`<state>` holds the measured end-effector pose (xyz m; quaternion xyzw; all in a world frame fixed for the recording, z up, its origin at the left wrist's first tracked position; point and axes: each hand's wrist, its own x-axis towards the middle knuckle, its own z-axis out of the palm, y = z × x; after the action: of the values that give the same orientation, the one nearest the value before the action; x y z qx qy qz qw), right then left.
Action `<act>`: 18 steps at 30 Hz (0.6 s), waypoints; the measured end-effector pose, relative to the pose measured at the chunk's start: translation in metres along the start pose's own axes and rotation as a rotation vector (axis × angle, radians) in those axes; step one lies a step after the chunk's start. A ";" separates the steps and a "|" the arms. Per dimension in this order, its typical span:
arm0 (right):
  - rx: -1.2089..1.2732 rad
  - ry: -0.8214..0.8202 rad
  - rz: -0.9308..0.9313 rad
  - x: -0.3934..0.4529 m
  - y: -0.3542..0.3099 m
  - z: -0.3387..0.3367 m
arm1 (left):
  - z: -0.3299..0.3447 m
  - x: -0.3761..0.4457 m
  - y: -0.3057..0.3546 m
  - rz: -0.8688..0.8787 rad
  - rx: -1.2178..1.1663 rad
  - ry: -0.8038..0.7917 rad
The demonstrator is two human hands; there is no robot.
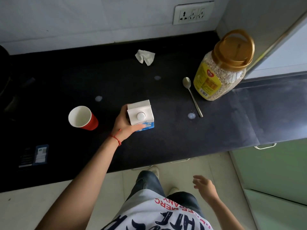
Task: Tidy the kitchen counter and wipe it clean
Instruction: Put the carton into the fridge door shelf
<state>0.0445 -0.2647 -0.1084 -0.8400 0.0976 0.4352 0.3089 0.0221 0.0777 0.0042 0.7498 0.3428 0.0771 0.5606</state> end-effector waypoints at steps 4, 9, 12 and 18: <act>-0.016 0.006 -0.029 0.006 -0.011 -0.001 | 0.011 -0.014 -0.003 -0.029 -0.079 0.161; -0.036 -0.037 -0.053 0.020 -0.010 -0.005 | 0.015 -0.048 -0.013 -0.071 -0.112 0.304; -0.131 -0.076 -0.091 0.027 -0.014 -0.012 | 0.017 -0.077 -0.023 -0.120 -0.159 0.370; -0.321 -0.233 -0.182 0.056 -0.022 -0.021 | 0.021 -0.152 -0.035 -0.219 -0.253 0.612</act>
<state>0.1021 -0.2536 -0.1341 -0.8278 -0.0856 0.5097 0.2183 -0.0967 -0.0257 0.0058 0.5754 0.5610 0.2798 0.5253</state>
